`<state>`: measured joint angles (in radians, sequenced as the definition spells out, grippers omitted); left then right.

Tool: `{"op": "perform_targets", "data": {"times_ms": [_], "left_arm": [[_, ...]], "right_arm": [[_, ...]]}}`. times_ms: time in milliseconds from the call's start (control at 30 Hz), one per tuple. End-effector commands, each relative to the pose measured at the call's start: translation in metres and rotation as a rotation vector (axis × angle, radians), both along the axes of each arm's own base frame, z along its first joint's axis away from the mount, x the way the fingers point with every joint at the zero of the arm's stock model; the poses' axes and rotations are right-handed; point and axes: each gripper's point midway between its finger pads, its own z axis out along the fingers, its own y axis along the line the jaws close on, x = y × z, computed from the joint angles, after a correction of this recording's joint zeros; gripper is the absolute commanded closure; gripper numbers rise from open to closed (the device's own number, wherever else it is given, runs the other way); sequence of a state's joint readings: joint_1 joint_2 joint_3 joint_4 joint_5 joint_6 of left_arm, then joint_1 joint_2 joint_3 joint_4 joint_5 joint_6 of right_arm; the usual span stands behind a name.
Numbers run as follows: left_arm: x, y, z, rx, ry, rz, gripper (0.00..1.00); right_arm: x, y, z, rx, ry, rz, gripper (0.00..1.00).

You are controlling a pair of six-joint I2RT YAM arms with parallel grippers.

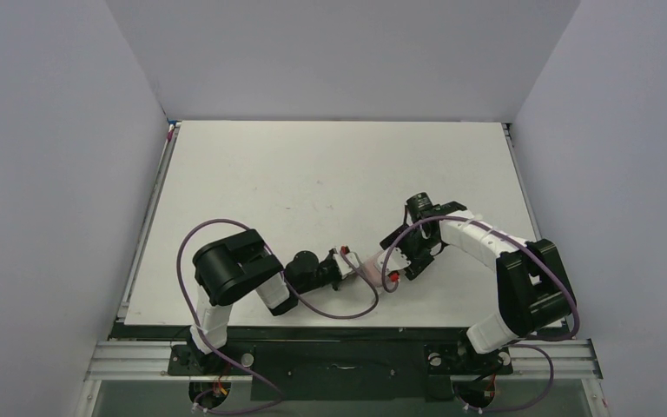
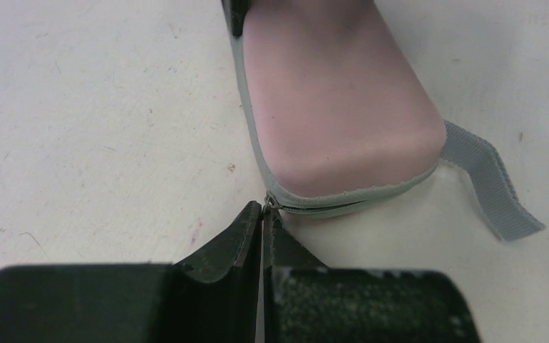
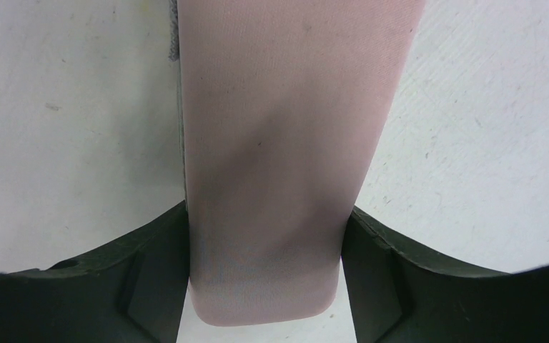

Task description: Open the umbrella

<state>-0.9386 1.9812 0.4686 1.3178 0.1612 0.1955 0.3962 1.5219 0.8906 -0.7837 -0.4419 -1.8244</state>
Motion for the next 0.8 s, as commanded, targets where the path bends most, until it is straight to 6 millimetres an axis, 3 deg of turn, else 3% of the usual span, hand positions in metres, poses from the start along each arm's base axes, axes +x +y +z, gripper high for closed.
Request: {"op": "perform_targets", "data": {"times_ms": [0,33,100,167,267,400,500,600,700,767], "left_arm": [[0.015,0.002,0.036,-0.076,-0.122,0.003,1.0],[0.011,0.0,0.036,-0.077,-0.125,-0.017,1.0],[0.005,-0.001,0.035,-0.072,-0.131,-0.044,1.0],[0.0,-0.002,0.035,-0.072,-0.134,-0.069,1.0],[-0.008,-0.005,0.034,-0.068,-0.133,-0.1,1.0],[-0.014,-0.013,0.034,-0.068,-0.124,-0.124,1.0],[-0.015,-0.018,0.034,-0.07,-0.121,-0.133,1.0],[-0.019,-0.023,0.033,-0.064,-0.117,-0.15,1.0],[-0.023,-0.03,0.033,-0.061,-0.13,-0.171,1.0],[-0.026,-0.036,0.032,-0.055,-0.13,-0.181,1.0]], "right_arm": [[-0.024,0.003,0.003,-0.006,0.029,0.206,0.58],[-0.013,0.009,0.01,0.016,0.0,0.183,0.4],[0.003,0.019,0.026,0.071,-0.028,0.106,0.2],[0.014,0.022,0.041,0.116,-0.041,0.037,0.16],[0.018,0.013,0.059,0.143,-0.067,-0.038,0.14],[0.014,-0.015,0.071,0.141,-0.057,-0.205,0.14],[0.02,-0.046,0.081,0.142,-0.021,-0.501,0.13],[0.027,-0.063,0.096,0.192,0.064,-0.865,0.14],[0.024,-0.064,0.105,0.225,0.22,-1.139,0.19],[0.021,-0.059,0.097,0.209,0.366,-1.325,0.21]]}}
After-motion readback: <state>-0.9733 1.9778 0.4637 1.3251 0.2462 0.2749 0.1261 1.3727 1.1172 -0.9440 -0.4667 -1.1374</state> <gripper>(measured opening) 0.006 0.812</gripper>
